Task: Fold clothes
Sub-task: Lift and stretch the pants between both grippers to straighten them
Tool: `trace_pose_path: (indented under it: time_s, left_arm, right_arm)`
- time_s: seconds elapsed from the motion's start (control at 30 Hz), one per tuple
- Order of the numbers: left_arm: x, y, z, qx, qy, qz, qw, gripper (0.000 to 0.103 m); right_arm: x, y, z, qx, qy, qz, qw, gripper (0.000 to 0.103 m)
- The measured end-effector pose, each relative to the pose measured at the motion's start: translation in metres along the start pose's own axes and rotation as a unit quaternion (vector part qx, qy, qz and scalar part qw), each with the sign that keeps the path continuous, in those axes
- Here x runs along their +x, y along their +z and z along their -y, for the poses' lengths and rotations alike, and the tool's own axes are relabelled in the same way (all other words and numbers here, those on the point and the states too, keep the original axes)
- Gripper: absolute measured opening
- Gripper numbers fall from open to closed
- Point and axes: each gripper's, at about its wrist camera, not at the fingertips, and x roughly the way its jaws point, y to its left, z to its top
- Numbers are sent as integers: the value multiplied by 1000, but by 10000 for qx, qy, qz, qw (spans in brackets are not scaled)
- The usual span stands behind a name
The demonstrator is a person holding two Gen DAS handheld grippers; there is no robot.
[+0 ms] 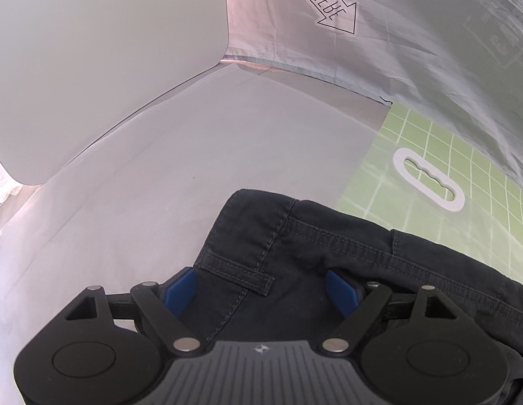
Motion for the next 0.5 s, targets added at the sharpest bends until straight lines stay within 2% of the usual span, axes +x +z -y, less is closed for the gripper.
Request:
trace_pose_path:
  time_s: [0.03,0.1,0.17,0.23,0.33,0.4,0.5]
  left_arm:
    - [1,0,0,23,16,9,10000,84]
    - [2,0,0,62,49,27,10000,84]
    - [3,0,-3,54,89,20,9999,84]
    - [5,1,-7,-32,113,-2,9999,85]
    - [8,2,-13,-182,54,-65,9998,87]
    - [9,2,-14,-223,31,-87,9997,87]
    - [13,2,-18,-312,-33,-117,9994,88]
  right_arm:
    - [4,12,0,-90,126,55,9999,31]
    - [8,42,10,224,296,541,9978,28]
    - [10,66,17,589,193,902,9940,34]
    - [14,79,14,472,-9,975,9941,40]
    - [18,71,9,136,-281,833,9960,46]
    - [19,52,14,179,-245,620,9976,49]
    - [21,21,25,338,-274,252,9987,50]
